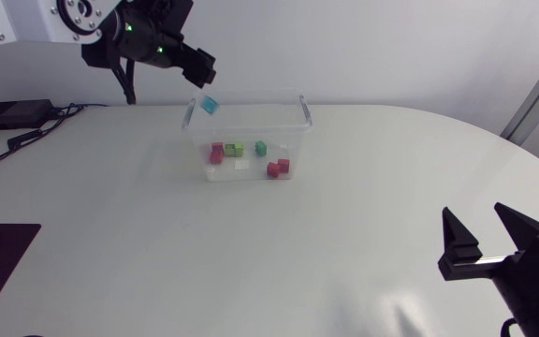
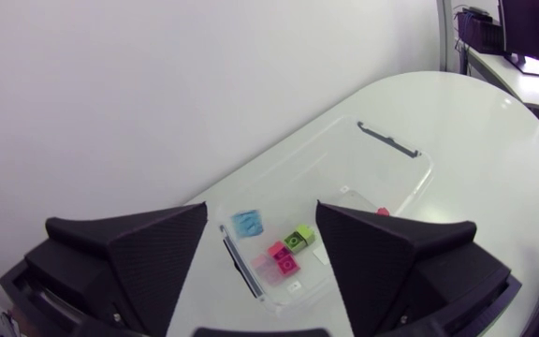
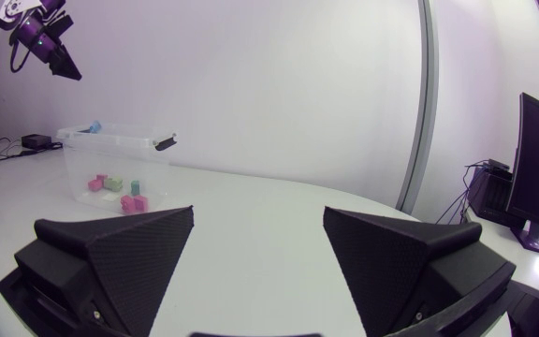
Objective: Place the duplo bricks in the container
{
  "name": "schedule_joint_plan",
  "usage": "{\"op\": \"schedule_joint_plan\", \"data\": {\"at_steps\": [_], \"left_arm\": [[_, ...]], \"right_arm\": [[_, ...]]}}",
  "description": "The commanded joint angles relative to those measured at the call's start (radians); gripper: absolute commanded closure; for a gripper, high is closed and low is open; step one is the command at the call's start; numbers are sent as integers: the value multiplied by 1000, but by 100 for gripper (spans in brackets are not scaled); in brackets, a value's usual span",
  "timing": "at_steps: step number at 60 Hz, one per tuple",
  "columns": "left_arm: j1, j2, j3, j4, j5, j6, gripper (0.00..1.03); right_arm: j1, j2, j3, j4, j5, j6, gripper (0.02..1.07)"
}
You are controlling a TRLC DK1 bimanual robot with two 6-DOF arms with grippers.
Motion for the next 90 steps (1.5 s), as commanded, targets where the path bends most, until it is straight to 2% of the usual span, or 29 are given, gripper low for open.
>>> {"op": "schedule_joint_plan", "data": {"at_steps": [1, 24, 41, 48, 53, 64, 71, 90], "left_arm": [[3, -27, -68, 8, -7, -18, 3], [29, -164, -181, 25, -7, -33, 3], [107, -426, -479, 143, -6, -41, 3], [122, -567, -629, 206, 8, -102, 3], [118, -681, -747, 233, 54, -134, 3], [107, -945, -997, 312, 54, -239, 3], [132, -1161, -1163, 364, 54, -266, 3], [198, -1342, -1303, 362, 59, -303, 3]], "right_arm": [[8, -8, -20, 7, -8, -15, 7], [8, -8, -20, 7, -8, -15, 7], [8, -8, -20, 9, -8, -15, 7], [8, -8, -20, 9, -8, -15, 7], [8, -8, -20, 9, -8, -15, 7], [8, -8, -20, 9, -8, -15, 7], [8, -8, -20, 9, -8, -13, 7], [7, -7, -20, 11, -3, 22, 7]]}}
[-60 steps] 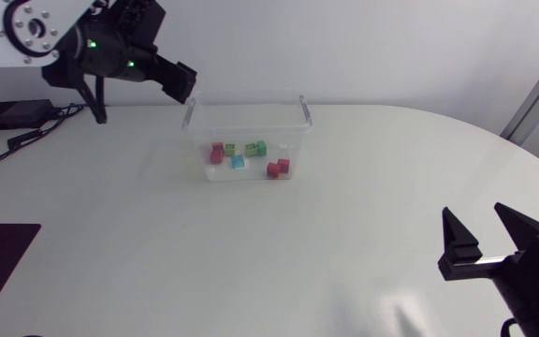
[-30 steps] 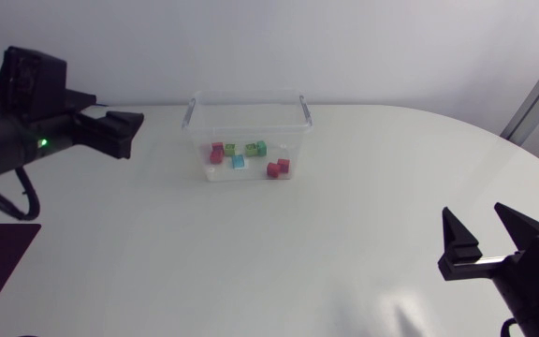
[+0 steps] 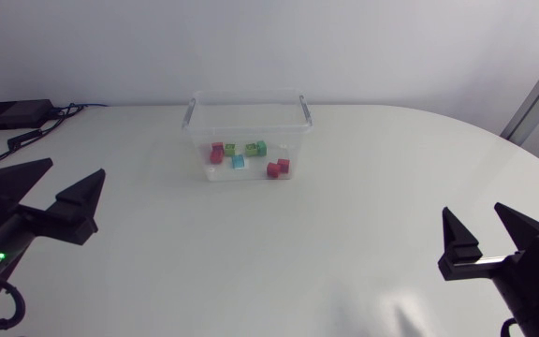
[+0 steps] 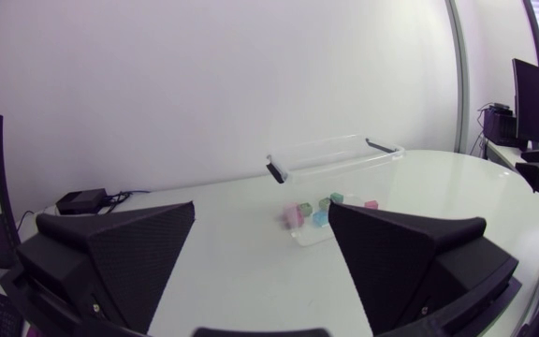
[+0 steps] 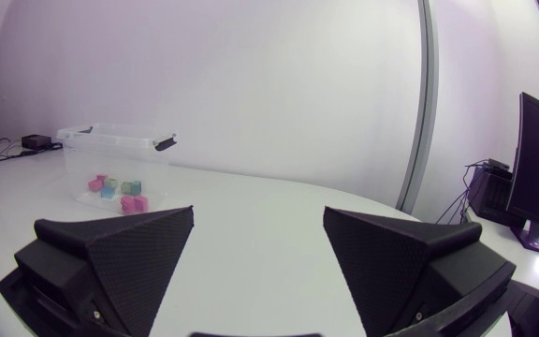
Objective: Place the duplo bricks in the container
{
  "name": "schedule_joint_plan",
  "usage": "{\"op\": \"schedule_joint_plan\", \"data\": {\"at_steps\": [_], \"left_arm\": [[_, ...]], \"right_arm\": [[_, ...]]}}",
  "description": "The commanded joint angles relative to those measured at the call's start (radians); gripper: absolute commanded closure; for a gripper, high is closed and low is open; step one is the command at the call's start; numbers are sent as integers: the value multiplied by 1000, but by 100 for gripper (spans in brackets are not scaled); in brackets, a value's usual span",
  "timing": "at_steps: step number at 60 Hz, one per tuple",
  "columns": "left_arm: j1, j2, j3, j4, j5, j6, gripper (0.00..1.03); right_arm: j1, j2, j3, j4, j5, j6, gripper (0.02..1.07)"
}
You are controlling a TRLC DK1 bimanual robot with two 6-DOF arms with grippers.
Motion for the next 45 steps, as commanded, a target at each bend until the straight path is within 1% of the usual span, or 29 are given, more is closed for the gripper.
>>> {"op": "schedule_joint_plan", "data": {"at_steps": [1, 38, 45], "left_arm": [[20, -45, -50, 19, 11, -39, 3], [149, -379, -320, 15, 21, -122, 3], [150, -382, -323, 15, 22, -123, 3]], "right_arm": [[7, -7, -20, 11, -3, 22, 7], [6, -4, -20, 18, 7, 104, 7], [6, -4, -20, 18, 7, 104, 7]]}}
